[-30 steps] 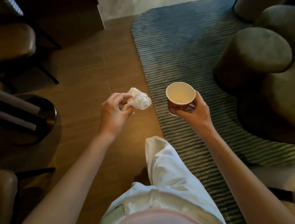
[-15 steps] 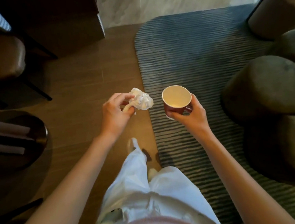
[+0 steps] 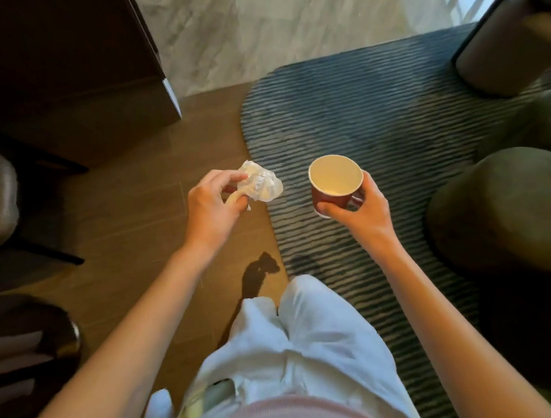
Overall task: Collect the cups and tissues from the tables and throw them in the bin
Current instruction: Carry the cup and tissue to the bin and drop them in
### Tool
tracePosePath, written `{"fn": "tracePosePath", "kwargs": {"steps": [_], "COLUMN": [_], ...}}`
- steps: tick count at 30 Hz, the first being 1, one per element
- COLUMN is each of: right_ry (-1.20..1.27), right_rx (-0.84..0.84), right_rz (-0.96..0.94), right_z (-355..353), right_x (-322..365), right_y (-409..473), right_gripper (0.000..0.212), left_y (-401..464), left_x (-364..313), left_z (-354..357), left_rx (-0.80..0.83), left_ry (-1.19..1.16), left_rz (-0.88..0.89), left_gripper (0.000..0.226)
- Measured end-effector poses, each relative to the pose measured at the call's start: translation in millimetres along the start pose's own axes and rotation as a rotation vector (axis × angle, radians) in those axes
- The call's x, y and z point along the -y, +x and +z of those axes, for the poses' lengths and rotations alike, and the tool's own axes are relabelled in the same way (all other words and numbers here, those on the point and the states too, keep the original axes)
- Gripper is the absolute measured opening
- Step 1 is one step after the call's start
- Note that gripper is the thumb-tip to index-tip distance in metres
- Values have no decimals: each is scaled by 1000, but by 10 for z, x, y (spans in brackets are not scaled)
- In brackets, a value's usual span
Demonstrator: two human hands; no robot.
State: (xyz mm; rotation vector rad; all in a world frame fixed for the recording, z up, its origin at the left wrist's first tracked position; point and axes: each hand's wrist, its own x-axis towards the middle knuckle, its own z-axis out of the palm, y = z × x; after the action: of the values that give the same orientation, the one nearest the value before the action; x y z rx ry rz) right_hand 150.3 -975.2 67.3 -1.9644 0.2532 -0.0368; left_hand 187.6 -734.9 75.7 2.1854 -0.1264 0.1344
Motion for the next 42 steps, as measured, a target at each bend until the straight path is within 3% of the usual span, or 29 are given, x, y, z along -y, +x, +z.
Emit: {"fn": "tracePosePath", "kwargs": {"steps": [9,17,25,33,42], "right_ry": [6,72,62,64,102], "right_rx": [-8,-3,-30,-154,-394], "right_rz": [50,-60,-15,-13,127], "right_z": [88,-191,-371,-429,-1154], "right_x": [-35,178,311,321,255], "right_y": [1758,3658,5358,7620,9801], "right_gripper": [69,66,62,61,66], "left_y": [1748,3601,5243,7743,10441], "left_x": [275,52,34,183,-407], "left_z": [379,852,1361,2012,3292], "left_rx": [53,23,58,115,368], "left_ry": [-12,11,-38,-51,-78], "left_rz": [-37,-12,33,65,129], "left_gripper": [30,31,29,26,26]}}
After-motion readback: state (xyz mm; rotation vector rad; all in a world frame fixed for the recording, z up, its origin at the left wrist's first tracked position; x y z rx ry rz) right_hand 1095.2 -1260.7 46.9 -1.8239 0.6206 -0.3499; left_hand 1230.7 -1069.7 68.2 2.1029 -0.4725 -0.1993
